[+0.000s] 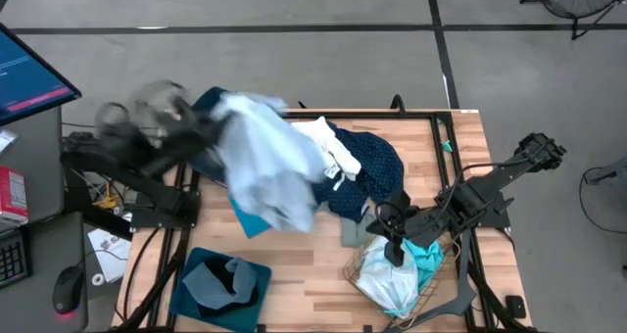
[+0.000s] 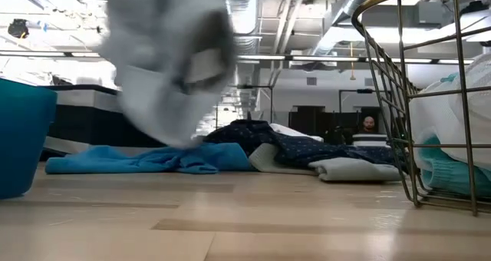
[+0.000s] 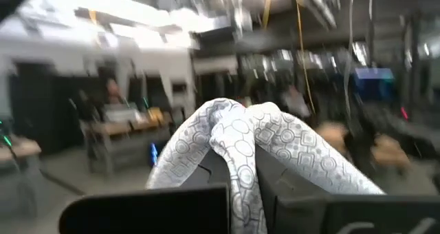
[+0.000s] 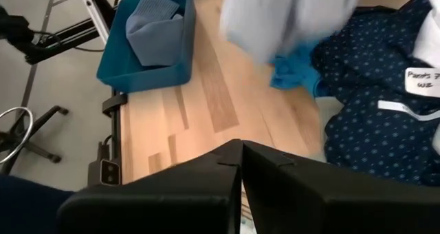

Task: Pick & Place Cloths
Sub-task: Put the light blue shirt into the blue bin

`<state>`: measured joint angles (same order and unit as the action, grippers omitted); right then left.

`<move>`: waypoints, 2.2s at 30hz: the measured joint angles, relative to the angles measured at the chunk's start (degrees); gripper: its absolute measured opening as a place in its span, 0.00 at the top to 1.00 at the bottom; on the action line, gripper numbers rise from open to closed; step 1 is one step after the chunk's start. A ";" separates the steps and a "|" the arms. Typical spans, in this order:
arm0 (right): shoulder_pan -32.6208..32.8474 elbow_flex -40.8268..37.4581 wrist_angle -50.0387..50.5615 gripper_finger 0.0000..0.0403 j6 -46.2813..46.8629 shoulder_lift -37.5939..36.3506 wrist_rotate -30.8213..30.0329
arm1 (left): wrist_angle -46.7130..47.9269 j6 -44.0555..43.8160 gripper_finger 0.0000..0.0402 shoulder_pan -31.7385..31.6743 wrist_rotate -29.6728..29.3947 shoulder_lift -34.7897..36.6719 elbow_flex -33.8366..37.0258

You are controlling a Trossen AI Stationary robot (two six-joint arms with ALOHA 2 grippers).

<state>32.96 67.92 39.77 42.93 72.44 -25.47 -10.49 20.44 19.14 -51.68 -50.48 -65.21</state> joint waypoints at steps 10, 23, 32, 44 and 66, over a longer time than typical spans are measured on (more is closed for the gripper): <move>-1.62 0.00 -0.01 0.99 -0.02 0.00 -0.16 | -5.63 29.28 1.00 -0.29 -0.24 8.96 -7.33; -3.83 0.00 -2.69 0.99 -2.93 0.00 -0.14 | -6.49 51.40 1.00 -4.57 -5.49 8.64 -8.46; -3.88 0.00 -2.58 0.99 -4.13 0.00 -0.14 | -7.72 52.48 1.00 -12.80 -1.07 8.56 -8.46; -3.88 0.00 -2.51 0.99 -5.43 0.00 -0.10 | -7.99 50.24 1.00 -27.30 4.31 0.87 -8.46; -1.43 0.00 -2.54 0.99 -3.92 0.00 0.01 | 7.74 26.07 0.99 -49.55 16.14 -4.72 -5.39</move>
<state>31.53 67.92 37.23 39.01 72.44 -25.45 -2.76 46.51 -30.41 -35.54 -55.19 -70.60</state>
